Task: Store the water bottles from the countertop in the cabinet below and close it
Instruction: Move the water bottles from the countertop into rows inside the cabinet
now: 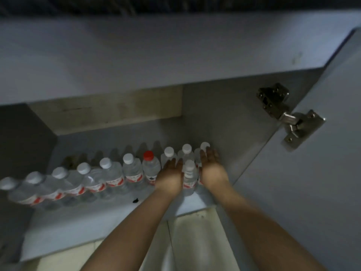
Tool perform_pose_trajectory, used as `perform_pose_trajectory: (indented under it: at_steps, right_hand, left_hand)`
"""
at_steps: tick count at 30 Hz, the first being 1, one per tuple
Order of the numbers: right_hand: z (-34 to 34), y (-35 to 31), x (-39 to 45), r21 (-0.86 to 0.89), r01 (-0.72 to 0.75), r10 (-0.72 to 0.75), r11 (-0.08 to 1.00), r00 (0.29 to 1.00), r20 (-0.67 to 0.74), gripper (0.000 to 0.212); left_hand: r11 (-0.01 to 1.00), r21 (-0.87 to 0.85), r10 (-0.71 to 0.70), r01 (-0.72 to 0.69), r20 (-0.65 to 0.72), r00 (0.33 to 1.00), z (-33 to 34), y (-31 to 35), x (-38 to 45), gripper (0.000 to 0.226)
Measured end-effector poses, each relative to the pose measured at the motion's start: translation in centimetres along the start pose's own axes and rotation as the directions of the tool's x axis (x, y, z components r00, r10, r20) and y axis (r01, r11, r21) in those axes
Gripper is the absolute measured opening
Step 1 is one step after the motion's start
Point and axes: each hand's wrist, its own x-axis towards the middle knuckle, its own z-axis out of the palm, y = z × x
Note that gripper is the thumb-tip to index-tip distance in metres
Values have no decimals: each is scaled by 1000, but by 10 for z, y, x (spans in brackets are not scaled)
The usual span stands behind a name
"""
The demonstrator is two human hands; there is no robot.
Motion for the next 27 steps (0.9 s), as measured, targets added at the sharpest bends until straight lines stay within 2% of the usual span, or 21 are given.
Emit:
perform_pose_trajectory:
  at_steps: [1, 4, 5, 9, 13, 16, 20, 21, 23, 27]
  right_hand:
    - [-10, -8, -9, 7, 4, -4, 1000, 999, -35, 60]
    - [-37, -35, -49, -107, 52, -49, 993, 999, 22, 31]
    - [-45, -42, -65, -122, 88, -80, 989, 994, 69, 29]
    - [-89, -68, -135, -148, 221, -204, 964, 972, 118, 42]
    - [-144, -93, -200, -119, 389, -360, 913, 909, 209, 38]
    - [-196, -116, -236, -84, 496, -465, 864, 851, 244, 53]
    - [-262, -156, -264, -56, 632, -625, 773, 773, 112, 59]
    - [-277, -168, -266, -33, 664, -661, 747, 747, 66, 63]
    - [-308, -195, -265, -18, 698, -698, 716, 716, -12, 56]
    - [-357, -259, -254, -5, 769, -767, 640, 638, -72, 42]
  left_hand:
    - [996, 84, 10, -7, -43, 999, -10, -5, -11, 50]
    - [987, 134, -113, 87, 202, 973, -41, -15, -57, 50]
    - [981, 152, -157, 123, 233, 960, -52, -17, -75, 50]
    - [958, 184, -266, 218, 302, 915, -114, -12, -154, 47]
    - [928, 194, -362, 317, 277, 890, -190, -3, -233, 51]
    - [881, 189, -471, 433, 287, 834, -248, 0, -287, 49]
    - [828, 228, -554, 512, 197, 809, -339, 14, -343, 53]
    - [806, 233, -582, 544, 145, 800, -358, 15, -353, 56]
    - [769, 225, -611, 599, -19, 791, -394, 15, -369, 62]
    - [676, 115, -708, 728, -175, 685, -449, 7, -390, 64]
